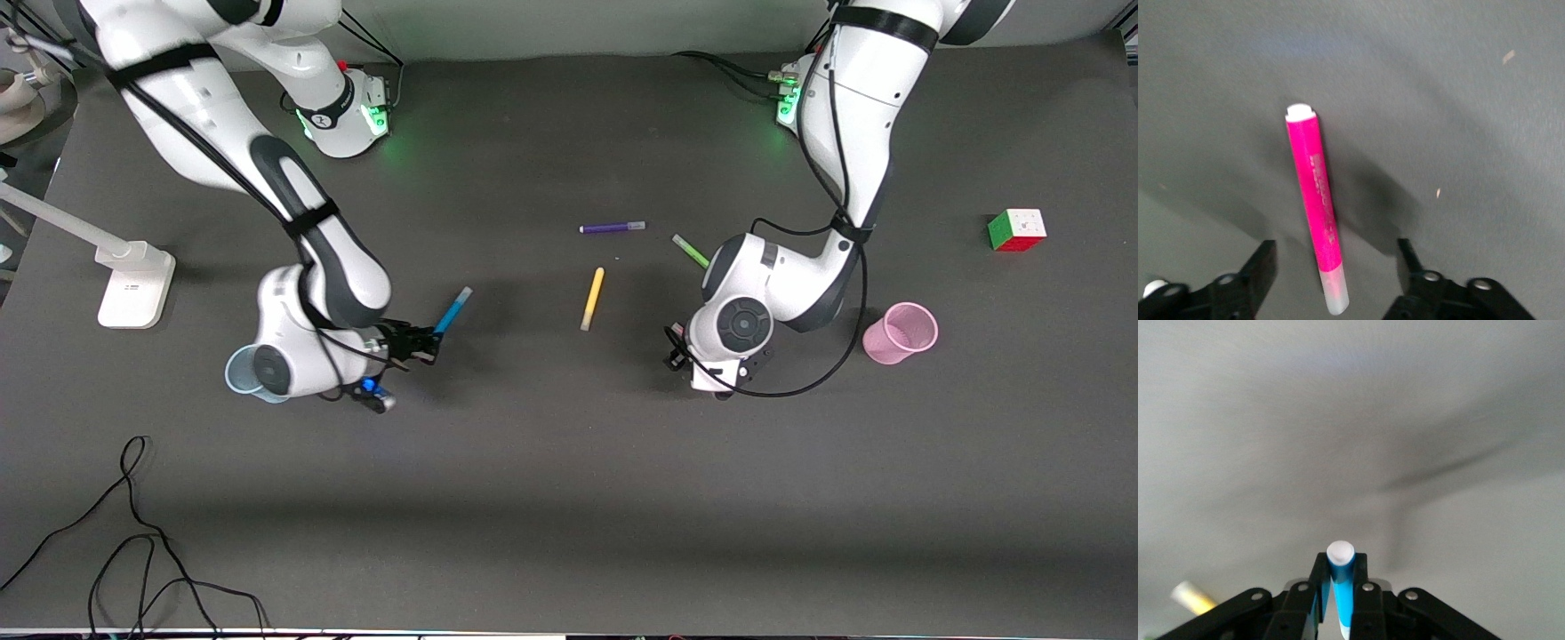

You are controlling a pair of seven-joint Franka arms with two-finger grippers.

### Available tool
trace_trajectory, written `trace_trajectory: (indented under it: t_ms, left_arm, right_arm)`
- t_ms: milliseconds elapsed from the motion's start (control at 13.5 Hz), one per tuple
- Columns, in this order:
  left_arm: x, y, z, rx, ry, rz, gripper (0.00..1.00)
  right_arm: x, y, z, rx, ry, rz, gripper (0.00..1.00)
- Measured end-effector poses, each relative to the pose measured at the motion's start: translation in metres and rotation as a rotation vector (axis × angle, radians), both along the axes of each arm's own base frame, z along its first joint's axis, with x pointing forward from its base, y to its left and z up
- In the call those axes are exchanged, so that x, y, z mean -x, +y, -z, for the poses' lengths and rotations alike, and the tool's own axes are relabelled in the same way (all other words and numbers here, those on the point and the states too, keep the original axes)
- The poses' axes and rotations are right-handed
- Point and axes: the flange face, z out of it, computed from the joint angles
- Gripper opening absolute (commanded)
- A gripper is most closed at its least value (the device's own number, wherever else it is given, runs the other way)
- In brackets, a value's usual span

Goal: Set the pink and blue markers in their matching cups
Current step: 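Carry the blue marker over the blue cup with the right gripper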

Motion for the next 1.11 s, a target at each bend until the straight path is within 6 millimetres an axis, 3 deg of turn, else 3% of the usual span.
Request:
trace_trajectory:
  t_ms: [148, 296, 370, 444, 519, 741, 815, 963, 1111]
  left_arm:
    - [-0.004, 0.006, -0.001, 0.029, 0.012, -0.051, 0.2]
    - [-0.004, 0.006, -0.003, 0.041, 0.017, -0.069, 0.14]
    - [-0.003, 0.003, -0.004, 0.055, 0.023, -0.083, 0.09]
    - [-0.003, 0.0, -0.007, 0.068, 0.027, -0.096, 0.0]
    - [-0.002, -0.002, -0.009, 0.074, 0.029, -0.103, 0.0]
    - [-0.001, -0.001, -0.015, 0.076, 0.035, -0.111, 0.0]
    - [-0.002, 0.002, -0.021, 0.076, 0.044, -0.112, 0.41]
    - [-0.005, 0.007, -0.036, 0.078, 0.048, -0.115, 0.58]
    - [-0.001, 0.006, -0.036, 0.076, 0.055, -0.111, 0.56]
  right_arm:
    - [-0.011, -0.035, -0.094, 0.106, -0.139, -0.061, 0.0]
    - [-0.007, -0.062, -0.175, 0.217, -0.29, -0.123, 0.0]
    - [-0.004, -0.075, -0.204, 0.247, -0.35, -0.163, 0.0]
    - [-0.002, -0.093, -0.222, 0.262, -0.392, -0.198, 0.0]
    - [0.0, -0.117, -0.234, 0.275, -0.419, -0.234, 0.0]
    - [0.007, -0.179, -0.241, 0.344, -0.527, -0.331, 0.0]
    - [0.012, -0.195, -0.233, 0.352, -0.585, -0.358, 0.0]
    - [0.024, -0.223, -0.2, 0.37, -0.692, -0.408, 0.0]
    - [0.03, -0.232, -0.161, 0.385, -0.743, -0.424, 0.0]
